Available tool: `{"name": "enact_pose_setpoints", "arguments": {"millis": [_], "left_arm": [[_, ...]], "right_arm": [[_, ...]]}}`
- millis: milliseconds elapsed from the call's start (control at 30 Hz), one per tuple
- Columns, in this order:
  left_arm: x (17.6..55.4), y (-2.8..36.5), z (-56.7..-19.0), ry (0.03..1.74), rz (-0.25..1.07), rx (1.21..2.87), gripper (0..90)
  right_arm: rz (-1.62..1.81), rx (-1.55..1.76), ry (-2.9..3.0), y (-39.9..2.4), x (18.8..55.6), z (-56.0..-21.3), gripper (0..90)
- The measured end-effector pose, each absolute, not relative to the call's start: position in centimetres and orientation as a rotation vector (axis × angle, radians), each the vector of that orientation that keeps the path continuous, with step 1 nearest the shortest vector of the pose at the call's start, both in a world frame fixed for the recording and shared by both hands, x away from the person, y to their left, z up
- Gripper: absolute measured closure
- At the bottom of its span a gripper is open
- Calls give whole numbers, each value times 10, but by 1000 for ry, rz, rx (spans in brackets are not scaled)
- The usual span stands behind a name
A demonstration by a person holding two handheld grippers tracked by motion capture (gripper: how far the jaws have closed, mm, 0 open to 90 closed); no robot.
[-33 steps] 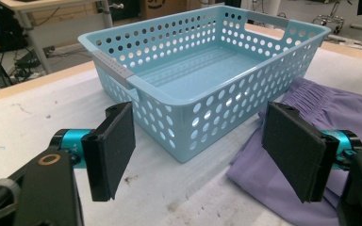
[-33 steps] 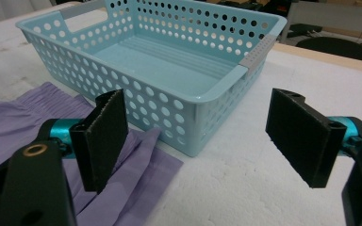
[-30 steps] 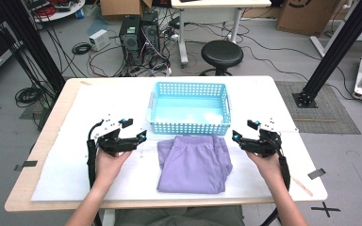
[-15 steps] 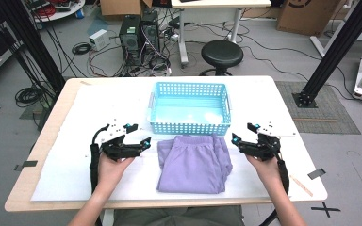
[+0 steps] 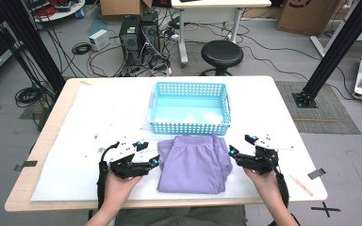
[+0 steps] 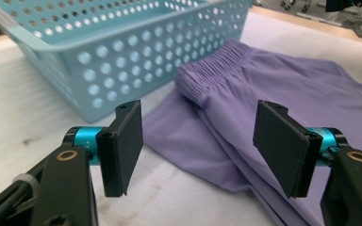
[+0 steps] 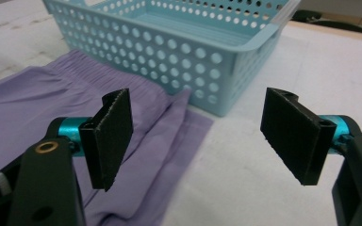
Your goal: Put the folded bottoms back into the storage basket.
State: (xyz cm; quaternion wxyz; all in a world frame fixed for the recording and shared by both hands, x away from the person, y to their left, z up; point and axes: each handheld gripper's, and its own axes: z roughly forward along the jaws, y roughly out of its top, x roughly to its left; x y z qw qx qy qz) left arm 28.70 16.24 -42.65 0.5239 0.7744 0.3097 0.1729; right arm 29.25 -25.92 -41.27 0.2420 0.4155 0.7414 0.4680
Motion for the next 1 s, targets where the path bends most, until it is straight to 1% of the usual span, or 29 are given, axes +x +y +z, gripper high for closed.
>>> {"name": "enact_pose_setpoints", "arguments": {"millis": [233,333,400,433,500,667,900,1000], "left_arm": [[288,153,-437,832,249,1892,315],[285,149,-440,857,229,1920,314],[285,148,-443,890,165,1922,308],[286,148,-445,913,113,1914,307],[286,148,-448,941,72,1918,307],[290,145,-451,1013,44,1927,307],[294,138,-451,1039,42,1924,307],[296,132,-451,1042,53,1928,307]], "right_arm": [[1212,1089,2104,-245,281,-422,254],[1178,1071,2120,-244,279,-425,254],[1175,1080,2119,-245,278,-426,254],[1181,1086,2117,-246,277,-426,254],[1201,1096,2108,-247,276,-426,254],[1220,1162,2111,-242,274,-427,254],[1199,1270,2172,-229,274,-433,248],[1136,1296,2187,-219,274,-437,245]]}}
